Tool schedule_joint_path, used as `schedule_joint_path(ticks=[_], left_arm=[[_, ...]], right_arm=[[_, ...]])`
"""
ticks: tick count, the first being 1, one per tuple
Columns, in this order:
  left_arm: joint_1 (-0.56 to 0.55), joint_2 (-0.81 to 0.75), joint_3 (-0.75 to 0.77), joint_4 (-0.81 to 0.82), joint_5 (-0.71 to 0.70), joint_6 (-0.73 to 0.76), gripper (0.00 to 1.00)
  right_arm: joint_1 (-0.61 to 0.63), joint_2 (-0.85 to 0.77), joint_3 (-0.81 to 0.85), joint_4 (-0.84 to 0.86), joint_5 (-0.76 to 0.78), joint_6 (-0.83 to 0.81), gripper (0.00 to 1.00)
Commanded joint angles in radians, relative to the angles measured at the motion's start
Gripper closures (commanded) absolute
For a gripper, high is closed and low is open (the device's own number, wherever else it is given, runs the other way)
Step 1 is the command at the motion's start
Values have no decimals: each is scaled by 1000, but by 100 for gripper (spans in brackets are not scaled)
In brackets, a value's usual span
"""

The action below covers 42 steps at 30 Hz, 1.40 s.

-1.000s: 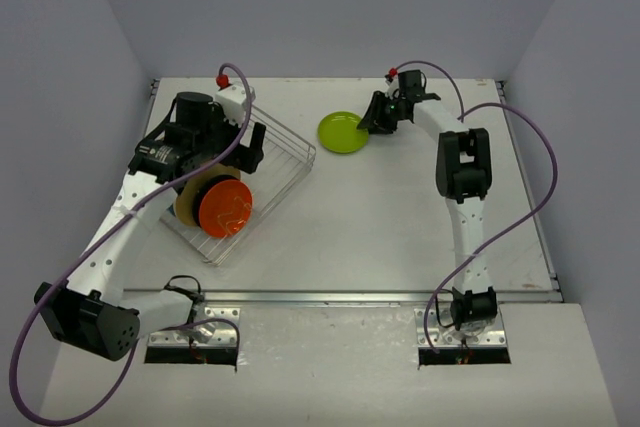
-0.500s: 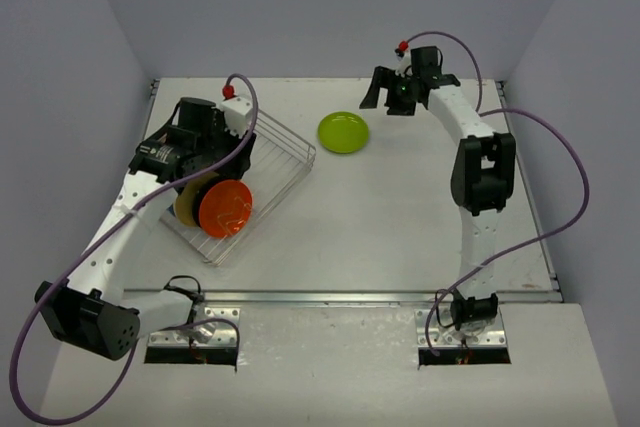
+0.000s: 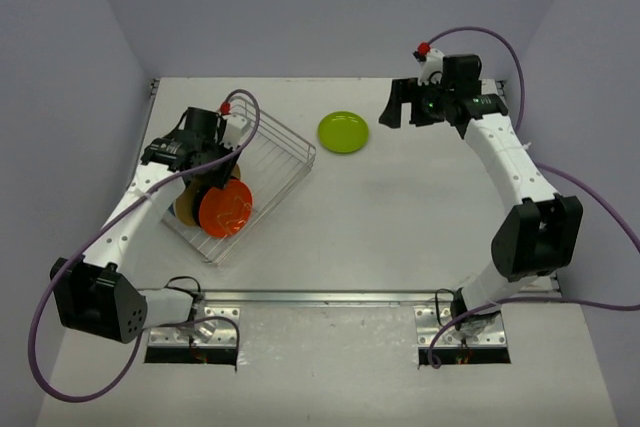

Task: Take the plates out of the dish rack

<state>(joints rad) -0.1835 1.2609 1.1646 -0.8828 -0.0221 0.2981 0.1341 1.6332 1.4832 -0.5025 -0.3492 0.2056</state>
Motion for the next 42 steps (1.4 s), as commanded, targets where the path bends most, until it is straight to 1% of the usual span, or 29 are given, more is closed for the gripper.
schedule_joint_path(ticks=[1,5,12,21,24,29,31,37,42], left_arm=[[31,15,-23,33,-13,22,68],[32,23,-45,44,8,27,69],[44,49,-79,77,18,29,70],[47,69,-85,100,17,34,71],[47,71,-89,90,45,39,78],[47,58,-79,58,85,38,94],[47,47,-62,43,88,33,99],[47,-5,2,-14,68,27,100],[47,-47,102,-70,30,50,100]], right_arm=[[3,-67,-82,20,-9,-33,1],[2,-67,-87,4,-16,-29,1],[4,-76,-101,-4,-73,3,1],[2,-95,-116,-10,-78,-4,1],[3,-93,-116,-10,-85,-2,1],[3,-92,-116,-3,-114,11,1],[4,-96,-115,-5,-128,16,1],[4,-113,-109,1,-182,36,1],[9,-156,-123,27,-228,52,1]])
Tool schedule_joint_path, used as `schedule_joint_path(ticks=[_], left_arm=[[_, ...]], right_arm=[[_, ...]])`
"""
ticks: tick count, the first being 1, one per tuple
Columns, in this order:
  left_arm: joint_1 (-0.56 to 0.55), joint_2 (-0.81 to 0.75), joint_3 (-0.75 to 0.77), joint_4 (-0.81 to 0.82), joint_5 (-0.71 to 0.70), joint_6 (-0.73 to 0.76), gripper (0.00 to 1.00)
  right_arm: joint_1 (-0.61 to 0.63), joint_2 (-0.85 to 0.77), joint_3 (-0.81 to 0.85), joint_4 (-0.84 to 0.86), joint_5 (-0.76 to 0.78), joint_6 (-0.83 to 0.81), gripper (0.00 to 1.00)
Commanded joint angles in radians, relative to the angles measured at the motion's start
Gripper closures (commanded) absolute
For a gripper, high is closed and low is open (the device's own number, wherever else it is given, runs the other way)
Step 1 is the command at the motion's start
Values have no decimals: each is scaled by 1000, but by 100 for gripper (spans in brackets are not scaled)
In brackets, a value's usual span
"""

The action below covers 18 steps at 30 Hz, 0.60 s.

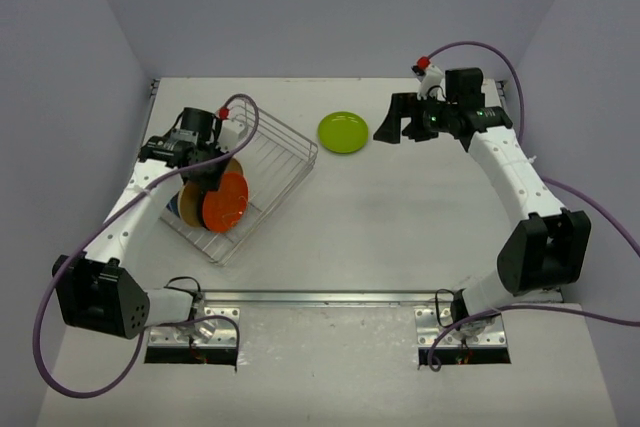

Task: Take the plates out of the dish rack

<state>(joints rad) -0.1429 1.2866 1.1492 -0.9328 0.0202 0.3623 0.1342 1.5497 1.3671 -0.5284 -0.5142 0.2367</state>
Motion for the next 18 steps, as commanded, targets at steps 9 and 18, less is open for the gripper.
schedule_joint_path(ticks=[9,18], left_arm=[[6,-72,405,-142,142,12,100],[3,-88,388,-86,538,-80,100]], right_arm=[[57,-119,-24,121,-135,51,1],[240,-119,-52,277,-212,95,12]])
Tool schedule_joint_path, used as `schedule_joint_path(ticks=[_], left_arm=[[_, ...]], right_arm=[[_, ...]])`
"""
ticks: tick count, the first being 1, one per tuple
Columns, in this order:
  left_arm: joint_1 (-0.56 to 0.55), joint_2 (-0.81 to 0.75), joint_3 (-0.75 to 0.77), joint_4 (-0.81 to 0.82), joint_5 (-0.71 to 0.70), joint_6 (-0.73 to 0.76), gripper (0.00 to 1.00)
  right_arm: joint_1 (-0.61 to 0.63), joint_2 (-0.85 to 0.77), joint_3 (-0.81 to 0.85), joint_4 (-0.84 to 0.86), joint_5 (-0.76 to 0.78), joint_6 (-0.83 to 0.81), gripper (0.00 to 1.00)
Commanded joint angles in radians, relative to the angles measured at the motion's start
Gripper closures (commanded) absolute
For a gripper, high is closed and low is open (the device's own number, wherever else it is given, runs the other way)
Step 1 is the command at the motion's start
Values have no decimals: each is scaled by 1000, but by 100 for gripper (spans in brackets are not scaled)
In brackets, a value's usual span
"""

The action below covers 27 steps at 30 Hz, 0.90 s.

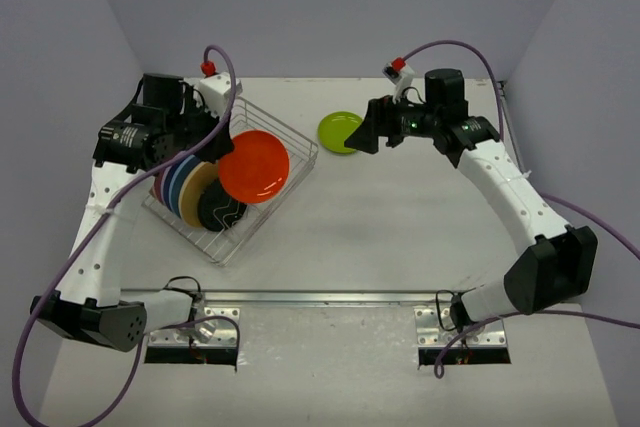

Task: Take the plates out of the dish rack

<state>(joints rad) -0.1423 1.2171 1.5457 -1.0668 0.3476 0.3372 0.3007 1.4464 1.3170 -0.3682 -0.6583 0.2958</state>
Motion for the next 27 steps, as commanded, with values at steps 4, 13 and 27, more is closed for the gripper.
schedule_joint_path(ticks=[4,13,27], left_arm=[[-2,-15,-23,74,257,-79,100],[-29,-28,-100,132,269,-102,100],[-31,-25,-128,162,245,-112,96]], right_arm=[[125,37,35,123,-88,79,20],[249,186,116,133,-117,141,32],[299,270,172,61,-25,112,100]])
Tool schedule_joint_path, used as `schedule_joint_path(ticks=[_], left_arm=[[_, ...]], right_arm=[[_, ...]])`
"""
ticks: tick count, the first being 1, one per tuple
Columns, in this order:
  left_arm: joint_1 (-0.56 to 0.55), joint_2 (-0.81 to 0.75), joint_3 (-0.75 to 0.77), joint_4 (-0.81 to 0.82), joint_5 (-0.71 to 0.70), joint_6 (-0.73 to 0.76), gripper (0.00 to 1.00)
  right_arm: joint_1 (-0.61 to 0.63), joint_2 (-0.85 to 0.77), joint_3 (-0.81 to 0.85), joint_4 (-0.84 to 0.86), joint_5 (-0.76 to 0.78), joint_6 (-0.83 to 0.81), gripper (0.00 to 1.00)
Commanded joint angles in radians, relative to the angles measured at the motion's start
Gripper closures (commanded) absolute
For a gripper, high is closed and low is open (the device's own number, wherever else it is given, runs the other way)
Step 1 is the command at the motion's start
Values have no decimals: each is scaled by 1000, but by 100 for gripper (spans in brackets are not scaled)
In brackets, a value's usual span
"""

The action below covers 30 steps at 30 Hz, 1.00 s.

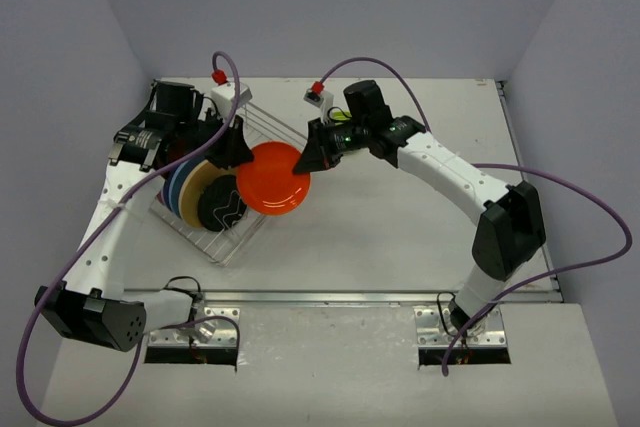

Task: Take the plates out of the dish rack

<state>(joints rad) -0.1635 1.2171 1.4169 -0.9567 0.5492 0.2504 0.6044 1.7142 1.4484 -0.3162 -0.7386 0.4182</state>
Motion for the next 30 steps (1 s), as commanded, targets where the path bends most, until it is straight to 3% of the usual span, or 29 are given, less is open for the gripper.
schedule_joint_path(ticks=[1,3,6,10,16,30], left_arm=[[-10,-24,-1,59,19,-33,84],[-10,-25,-1,66,-16,-38,39],[-10,-39,-4,96,-90,-54,0],[-10,-41,-10,119,-177,-76,0],[-8,-41,-35,167,-214,-95,0],[-8,-77,-98,166,-253,-81,0]], right_arm=[[-5,1,39,6,62,-16,100],[-22,-7,36,2,75,-25,100],[-97,-10,34,2,71,-6,100],[-261,22,60,5,63,77,100],[-439,125,127,-1,218,82,100],[-471,519,401,3,199,130,100]])
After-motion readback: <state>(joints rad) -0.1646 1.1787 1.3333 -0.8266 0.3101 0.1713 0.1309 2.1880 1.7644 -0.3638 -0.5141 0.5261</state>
